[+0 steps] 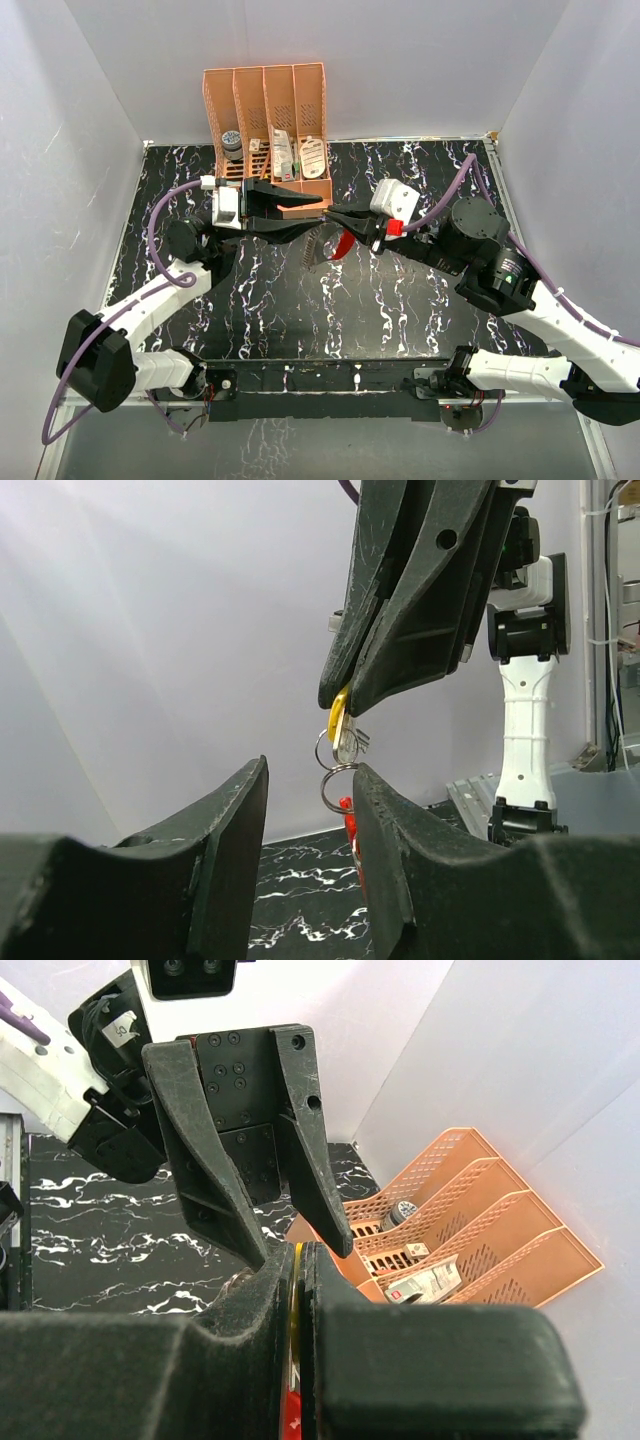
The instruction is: Remove the keys from the keyring
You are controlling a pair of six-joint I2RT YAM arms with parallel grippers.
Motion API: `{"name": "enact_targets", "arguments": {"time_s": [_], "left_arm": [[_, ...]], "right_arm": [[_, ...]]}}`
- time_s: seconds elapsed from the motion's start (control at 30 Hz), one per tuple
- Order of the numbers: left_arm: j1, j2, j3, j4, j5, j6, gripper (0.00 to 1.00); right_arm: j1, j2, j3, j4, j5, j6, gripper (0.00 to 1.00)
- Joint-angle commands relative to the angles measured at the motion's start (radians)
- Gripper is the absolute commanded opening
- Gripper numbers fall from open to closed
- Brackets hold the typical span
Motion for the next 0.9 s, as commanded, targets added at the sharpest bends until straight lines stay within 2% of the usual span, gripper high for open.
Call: {"name": "enact_targets", "arguments": {"time_s": [0.0,0.37,0.87], "left_arm": [[0.000,0.012,0.043,0.104,0.018,-0.052,0.39],[0.000,0.029,0.024,0.095,-0.033,-0.033,0.40],[0.000,0.075,0.042,0.144,-0.034,-0.075,0.41]], "right_arm": [[-0.003,-0.014,-0.003,0.082,0.007,0.004,0.00],[-0.003,-0.002,0.005,0.092,-0.007,0.001,0.00],[-0.003,0.008,0.015,0.094,-0.004,-0.011,0.00]]}}
